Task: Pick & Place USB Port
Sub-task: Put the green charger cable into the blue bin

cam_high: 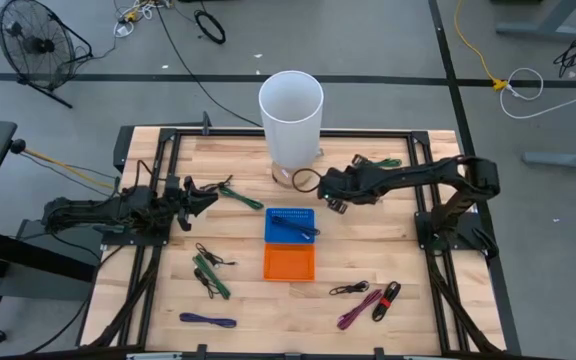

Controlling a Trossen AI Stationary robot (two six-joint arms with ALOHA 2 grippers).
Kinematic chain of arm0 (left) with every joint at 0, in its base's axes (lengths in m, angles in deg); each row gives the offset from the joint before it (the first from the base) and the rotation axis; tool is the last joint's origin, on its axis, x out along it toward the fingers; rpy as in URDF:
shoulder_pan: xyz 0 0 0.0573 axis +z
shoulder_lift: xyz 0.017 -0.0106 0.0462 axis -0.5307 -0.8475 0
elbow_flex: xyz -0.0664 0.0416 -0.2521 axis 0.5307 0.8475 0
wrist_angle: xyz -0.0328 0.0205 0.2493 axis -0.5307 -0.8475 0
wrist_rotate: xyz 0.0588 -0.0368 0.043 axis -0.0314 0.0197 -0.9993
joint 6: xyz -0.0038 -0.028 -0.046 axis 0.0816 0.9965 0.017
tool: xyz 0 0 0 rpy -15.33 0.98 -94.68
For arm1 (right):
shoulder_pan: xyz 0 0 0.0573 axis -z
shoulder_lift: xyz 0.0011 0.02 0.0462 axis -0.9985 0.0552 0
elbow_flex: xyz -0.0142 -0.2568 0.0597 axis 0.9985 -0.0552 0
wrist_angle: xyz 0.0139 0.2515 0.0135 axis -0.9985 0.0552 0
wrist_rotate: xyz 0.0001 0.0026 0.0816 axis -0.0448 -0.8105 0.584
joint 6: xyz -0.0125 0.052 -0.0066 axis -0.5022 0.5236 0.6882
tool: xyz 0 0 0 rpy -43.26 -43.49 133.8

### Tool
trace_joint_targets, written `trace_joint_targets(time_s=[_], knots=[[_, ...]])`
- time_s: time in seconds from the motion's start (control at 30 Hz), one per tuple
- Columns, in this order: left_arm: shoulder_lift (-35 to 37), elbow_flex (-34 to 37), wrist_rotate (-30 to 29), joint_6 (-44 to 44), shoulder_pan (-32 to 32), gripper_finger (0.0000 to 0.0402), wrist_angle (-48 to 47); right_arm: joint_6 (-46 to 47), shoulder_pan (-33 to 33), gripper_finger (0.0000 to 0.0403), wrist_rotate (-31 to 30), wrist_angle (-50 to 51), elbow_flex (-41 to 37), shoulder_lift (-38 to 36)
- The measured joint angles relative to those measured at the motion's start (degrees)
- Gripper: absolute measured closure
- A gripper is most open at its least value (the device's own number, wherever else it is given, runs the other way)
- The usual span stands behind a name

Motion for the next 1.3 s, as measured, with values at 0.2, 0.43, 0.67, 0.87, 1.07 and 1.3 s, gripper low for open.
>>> trace_joint_targets(time_s=[0.2,0.43,0.67,0.87,1.07,1.3], knots=[[0.00,0.00,0.00,0.00,0.00,0.0342,0.00,-1.79,6.40,0.0248,2.73,-6.21,-9.13,-1.94],[0.00,0.01,0.01,-0.11,0.00,0.0342,0.00,-4.31,14.98,0.0248,6.58,-14.44,-19.50,-12.58],[-0.02,0.00,-0.10,-0.11,0.01,0.0342,0.00,-11.56,24.32,0.0247,13.01,-19.99,-24.58,-19.60],[0.00,0.00,-0.21,-0.11,0.02,0.0342,0.00,-13.62,30.34,0.0247,14.61,-23.29,-24.58,-19.98],[0.00,0.02,-0.22,-0.13,0.01,0.0342,0.00,-15.68,32.66,0.0247,15.91,-24.84,-24.58,-19.98],[-0.02,0.00,-0.22,-0.14,0.02,0.0342,0.00,-18.40,32.99,0.0244,19.35,-26.25,-24.58,-19.93]])
